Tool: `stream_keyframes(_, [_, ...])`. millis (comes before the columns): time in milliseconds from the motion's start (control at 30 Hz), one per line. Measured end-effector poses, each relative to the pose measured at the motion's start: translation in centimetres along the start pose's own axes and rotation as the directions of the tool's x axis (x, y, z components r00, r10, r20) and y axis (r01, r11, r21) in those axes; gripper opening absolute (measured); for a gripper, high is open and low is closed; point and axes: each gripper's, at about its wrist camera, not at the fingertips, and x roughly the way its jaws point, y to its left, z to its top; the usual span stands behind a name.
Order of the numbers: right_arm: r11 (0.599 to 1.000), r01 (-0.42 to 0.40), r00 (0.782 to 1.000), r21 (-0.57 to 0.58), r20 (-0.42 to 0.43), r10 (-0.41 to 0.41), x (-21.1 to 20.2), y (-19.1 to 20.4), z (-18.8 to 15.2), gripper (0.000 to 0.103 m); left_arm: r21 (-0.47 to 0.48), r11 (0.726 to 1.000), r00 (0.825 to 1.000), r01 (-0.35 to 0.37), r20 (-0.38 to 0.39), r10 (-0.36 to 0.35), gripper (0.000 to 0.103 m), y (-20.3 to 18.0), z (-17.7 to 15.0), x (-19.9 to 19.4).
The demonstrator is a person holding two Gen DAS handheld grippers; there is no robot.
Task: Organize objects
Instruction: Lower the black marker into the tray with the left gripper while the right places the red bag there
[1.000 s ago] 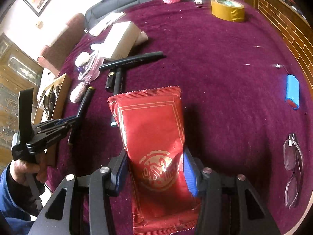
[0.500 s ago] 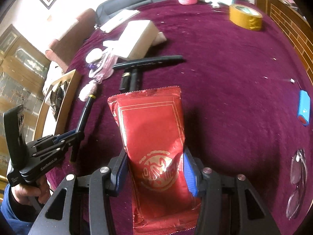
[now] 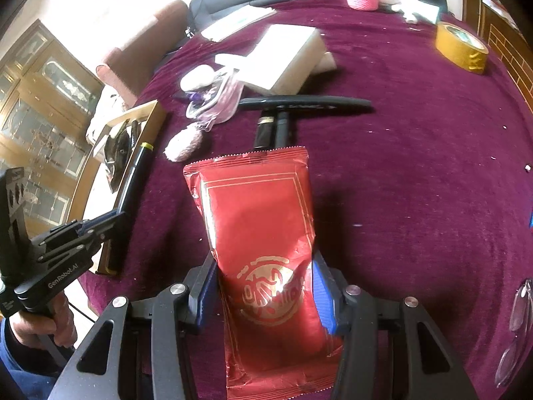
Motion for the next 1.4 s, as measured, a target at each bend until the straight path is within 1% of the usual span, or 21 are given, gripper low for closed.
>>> stream_keyframes(367, [0.998, 0.0, 1.0, -0.055, -0.008, -0.001, 0.6, 3.1, 0.1, 0.055, -0.029, 1.0, 0.999, -0.001, 0.034, 0.002, 0.014, 2.0, -0.3, -1.8])
stream_keyframes(633, [0.995, -0.03, 0.999, -0.098, -0.027, 0.027, 1.7, 6.3, 1.1, 0.055, -0.076, 0.997, 0.998, -0.008, 0.06, 0.012, 0.015, 4.8, -1.0, -3.3])
stream_keyframes(833, [0.985, -0.07, 0.997, -0.158, -0.051, 0.063, 3.0, 10.5, 2.7, 0.055, -0.142, 0.989, 0.995, -0.028, 0.094, 0.042, 0.015, 8.6, -1.5, -5.2])
stream_keyframes(967, [0.976, -0.117, 0.991, -0.181, -0.09, 0.102, 4.2, 13.4, 3.5, 0.055, -0.191, 0.981, 0.991, -0.047, 0.114, 0.069, 0.015, 11.4, -2.1, -6.3])
stream_keyframes(1100, [0.962, -0.156, 0.983, -0.222, -0.131, 0.129, 5.6, 16.9, 4.1, 0.055, -0.243, 0.968, 0.989, -0.063, 0.113, 0.093, 0.015, 14.2, -2.9, -6.8])
stream_keyframes(1200, [0.95, -0.201, 0.973, -0.241, -0.166, 0.163, 6.7, 19.6, 4.4, 0.055, -0.276, 0.958, 0.989, -0.073, 0.106, 0.106, 0.015, 16.3, -3.3, -6.9])
stream_keyframes(1400, [0.933, -0.252, 0.956, -0.259, -0.218, 0.198, 9.2, 24.3, 5.1, 0.055, -0.305, 0.948, 0.989, -0.087, 0.088, 0.119, 0.015, 19.3, -3.9, -6.8])
